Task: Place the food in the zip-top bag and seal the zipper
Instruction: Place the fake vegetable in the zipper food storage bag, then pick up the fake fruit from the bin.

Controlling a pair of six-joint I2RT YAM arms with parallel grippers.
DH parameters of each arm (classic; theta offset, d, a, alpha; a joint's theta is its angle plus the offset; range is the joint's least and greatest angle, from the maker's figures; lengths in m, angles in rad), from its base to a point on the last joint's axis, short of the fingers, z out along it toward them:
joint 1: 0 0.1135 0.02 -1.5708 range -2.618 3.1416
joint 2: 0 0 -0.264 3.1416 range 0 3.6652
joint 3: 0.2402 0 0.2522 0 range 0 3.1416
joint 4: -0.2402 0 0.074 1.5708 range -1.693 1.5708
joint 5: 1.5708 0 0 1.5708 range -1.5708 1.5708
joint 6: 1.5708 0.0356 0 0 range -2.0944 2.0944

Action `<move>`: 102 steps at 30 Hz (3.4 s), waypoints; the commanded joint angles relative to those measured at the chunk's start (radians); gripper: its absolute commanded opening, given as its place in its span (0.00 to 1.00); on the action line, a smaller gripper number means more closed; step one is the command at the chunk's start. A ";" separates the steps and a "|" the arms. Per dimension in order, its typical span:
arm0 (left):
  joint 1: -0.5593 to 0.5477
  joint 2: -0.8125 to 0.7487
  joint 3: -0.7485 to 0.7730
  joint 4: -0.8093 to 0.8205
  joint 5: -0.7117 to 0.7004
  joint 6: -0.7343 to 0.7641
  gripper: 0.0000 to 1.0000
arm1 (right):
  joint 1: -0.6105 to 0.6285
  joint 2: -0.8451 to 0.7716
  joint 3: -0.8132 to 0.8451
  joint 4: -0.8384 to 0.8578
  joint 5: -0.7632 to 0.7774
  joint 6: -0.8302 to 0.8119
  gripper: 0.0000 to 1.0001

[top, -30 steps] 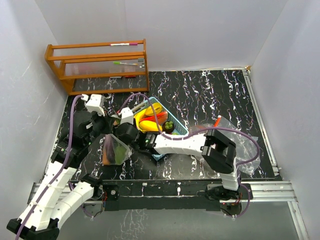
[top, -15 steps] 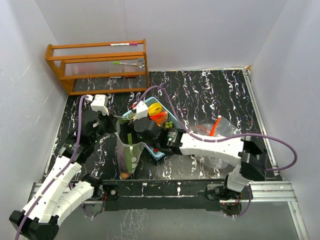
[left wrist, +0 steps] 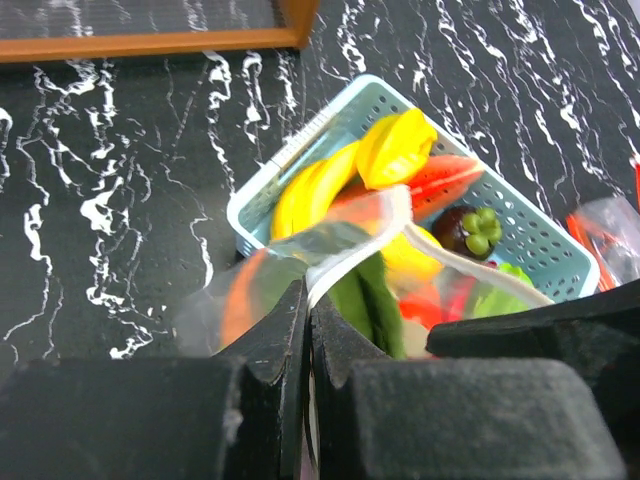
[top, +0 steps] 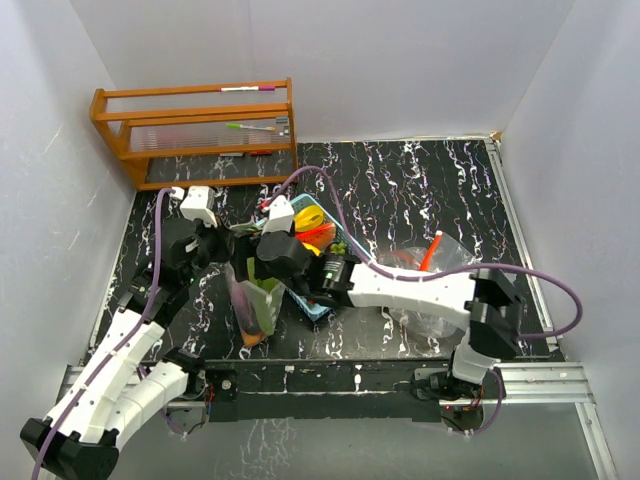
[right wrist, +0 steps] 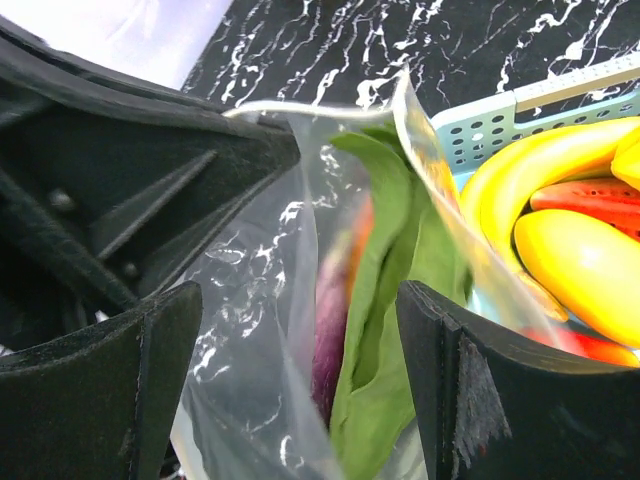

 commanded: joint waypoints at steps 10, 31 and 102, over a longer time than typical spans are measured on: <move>0.009 -0.033 -0.006 0.020 -0.023 0.000 0.00 | 0.001 0.074 0.099 -0.021 0.165 0.087 0.83; 0.009 -0.011 0.208 -0.189 -0.276 0.078 0.00 | -0.253 -0.156 -0.026 -0.318 0.003 0.050 0.81; 0.009 0.060 0.195 -0.129 -0.323 0.146 0.00 | -0.288 -0.152 -0.279 -0.523 -0.262 0.135 0.36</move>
